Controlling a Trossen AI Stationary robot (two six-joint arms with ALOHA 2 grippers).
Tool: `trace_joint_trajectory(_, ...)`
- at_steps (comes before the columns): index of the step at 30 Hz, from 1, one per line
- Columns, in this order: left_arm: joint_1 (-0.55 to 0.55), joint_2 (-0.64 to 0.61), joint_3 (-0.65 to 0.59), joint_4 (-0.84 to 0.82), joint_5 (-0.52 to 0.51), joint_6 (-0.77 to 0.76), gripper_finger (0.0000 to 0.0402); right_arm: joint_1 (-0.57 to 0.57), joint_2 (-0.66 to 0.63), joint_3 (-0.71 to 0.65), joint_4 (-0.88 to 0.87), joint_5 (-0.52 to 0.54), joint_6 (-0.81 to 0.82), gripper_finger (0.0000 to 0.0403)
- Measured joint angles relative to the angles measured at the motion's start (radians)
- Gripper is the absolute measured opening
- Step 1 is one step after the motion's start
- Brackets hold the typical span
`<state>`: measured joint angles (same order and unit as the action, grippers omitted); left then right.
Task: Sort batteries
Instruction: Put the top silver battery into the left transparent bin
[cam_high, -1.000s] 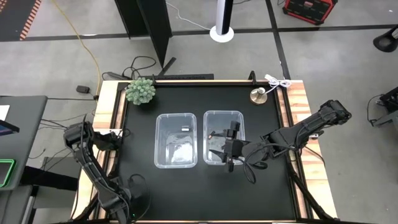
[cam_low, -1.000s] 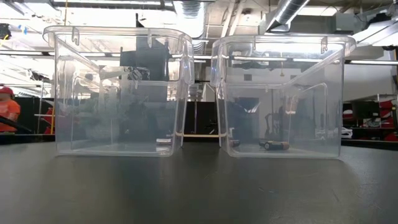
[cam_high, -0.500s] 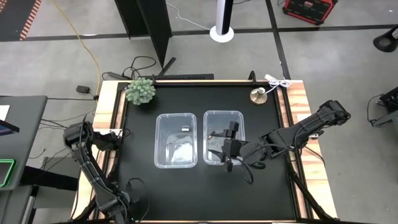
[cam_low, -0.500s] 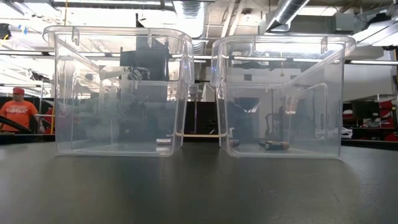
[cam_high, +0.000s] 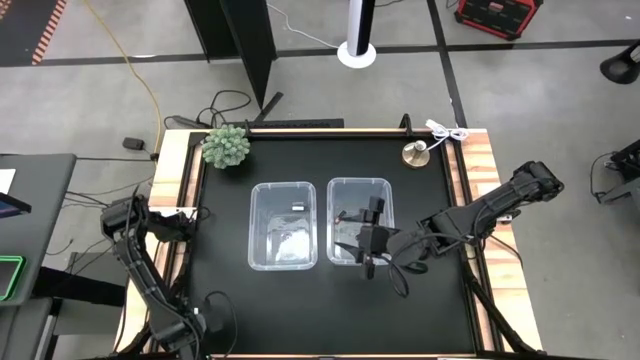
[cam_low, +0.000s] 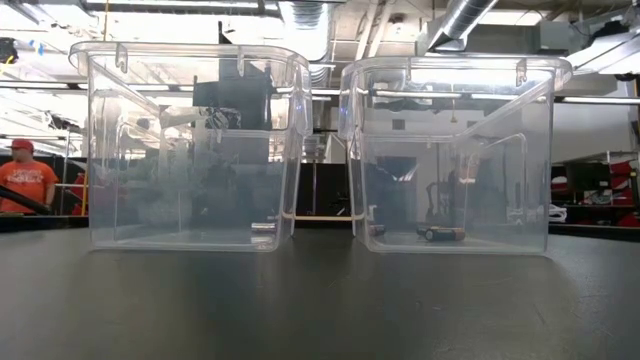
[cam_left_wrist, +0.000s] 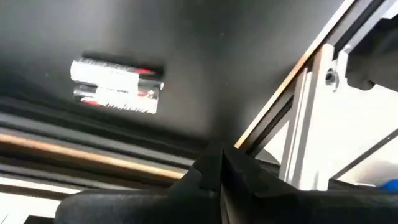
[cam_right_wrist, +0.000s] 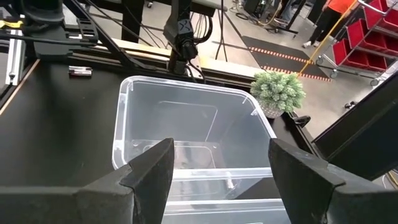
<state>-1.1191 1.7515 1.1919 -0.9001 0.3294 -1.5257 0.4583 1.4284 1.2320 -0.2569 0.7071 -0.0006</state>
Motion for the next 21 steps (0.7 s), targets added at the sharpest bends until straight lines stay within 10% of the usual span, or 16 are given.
trace_joint_trajectory(21,-0.026,0.002,-0.084,0.127,0.001,-0.104,0.0000,0.006,0.000,0.000,0.002,0.002,0.000,0.0276)
